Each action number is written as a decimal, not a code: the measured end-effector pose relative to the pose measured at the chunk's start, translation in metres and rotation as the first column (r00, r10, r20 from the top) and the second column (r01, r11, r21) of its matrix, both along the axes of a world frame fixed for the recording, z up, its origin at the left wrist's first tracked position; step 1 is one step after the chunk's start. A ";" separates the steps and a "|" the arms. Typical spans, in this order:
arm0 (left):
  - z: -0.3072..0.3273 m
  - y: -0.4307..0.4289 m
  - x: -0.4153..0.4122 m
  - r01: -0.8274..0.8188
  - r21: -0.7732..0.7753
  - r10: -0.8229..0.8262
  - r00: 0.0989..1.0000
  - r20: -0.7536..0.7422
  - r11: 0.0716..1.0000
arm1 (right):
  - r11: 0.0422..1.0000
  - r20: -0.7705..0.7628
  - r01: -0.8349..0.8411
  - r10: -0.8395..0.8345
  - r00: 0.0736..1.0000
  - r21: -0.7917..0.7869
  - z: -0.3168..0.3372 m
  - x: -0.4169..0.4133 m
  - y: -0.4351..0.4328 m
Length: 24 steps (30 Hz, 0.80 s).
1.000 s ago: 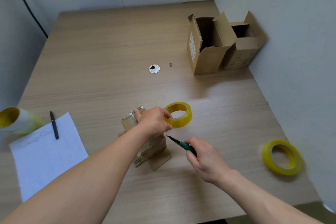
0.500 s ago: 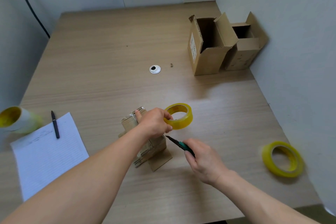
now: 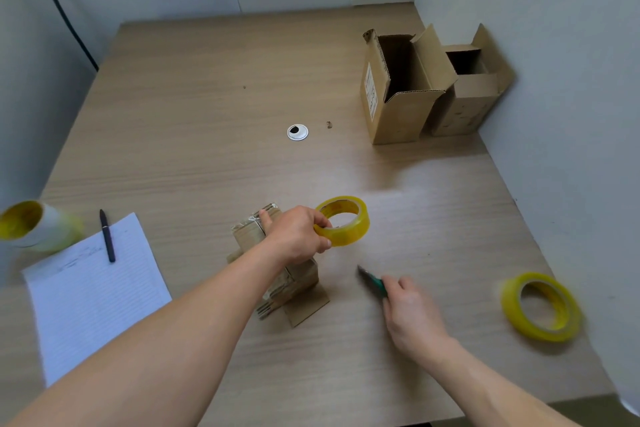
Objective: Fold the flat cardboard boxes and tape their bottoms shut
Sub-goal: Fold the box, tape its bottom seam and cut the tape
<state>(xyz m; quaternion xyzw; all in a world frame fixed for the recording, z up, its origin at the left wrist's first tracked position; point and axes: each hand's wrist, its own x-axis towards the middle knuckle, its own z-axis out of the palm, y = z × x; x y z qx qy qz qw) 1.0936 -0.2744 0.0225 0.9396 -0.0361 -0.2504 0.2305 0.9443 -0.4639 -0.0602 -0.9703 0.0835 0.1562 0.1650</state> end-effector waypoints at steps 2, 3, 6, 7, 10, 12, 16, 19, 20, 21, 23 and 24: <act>0.001 0.001 0.000 -0.003 -0.008 0.003 1.000 -0.001 1.000 | 0.997 -0.042 -0.021 0.018 0.999 -0.080 -0.005 -0.002 -0.008; 0.001 0.001 0.000 -0.003 -0.007 0.003 1.000 0.000 1.000 | 0.994 -0.032 -0.023 0.020 0.999 -0.106 -0.005 0.000 -0.009; -0.001 0.001 -0.001 0.003 0.000 -0.003 1.000 0.006 1.000 | 1.000 0.324 0.001 0.002 0.946 -0.010 0.013 0.018 0.000; -0.002 0.001 -0.001 0.005 0.004 -0.005 1.000 0.011 1.000 | 0.998 0.500 -0.052 0.026 0.866 0.038 0.025 0.029 0.006; -0.003 0.002 -0.002 0.020 0.028 -0.021 1.000 0.020 0.999 | 0.954 0.635 -0.300 0.243 0.733 -0.019 0.063 0.066 0.027; -0.004 0.001 -0.001 0.044 0.041 -0.046 0.998 0.032 0.998 | 0.918 0.488 -0.374 0.390 0.781 -0.134 0.075 0.087 0.035; -0.004 0.002 -0.001 0.073 0.011 -0.074 0.997 0.037 0.997 | 0.878 0.193 -0.471 0.477 0.857 -0.078 0.080 0.113 0.040; -0.003 0.005 -0.003 0.094 -0.005 -0.093 0.994 0.052 0.996 | 0.890 0.156 -0.449 0.433 0.888 0.084 0.080 0.119 0.042; -0.002 0.007 -0.004 0.097 -0.025 -0.096 0.993 0.065 0.995 | 0.892 0.143 -0.442 0.427 0.893 0.097 0.080 0.120 0.043; -0.002 0.009 -0.006 0.105 -0.053 -0.101 0.992 0.078 0.993 | 0.896 0.115 -0.435 0.424 0.898 0.091 0.078 0.121 0.044; -0.005 0.019 -0.013 0.153 -0.080 -0.143 0.982 0.121 0.985 | 0.898 0.041 -0.437 0.435 0.899 0.052 0.075 0.125 0.045; -0.007 0.026 -0.019 0.192 -0.066 -0.180 0.972 0.154 0.979 | 0.892 0.009 -0.449 0.449 0.893 0.043 0.074 0.127 0.044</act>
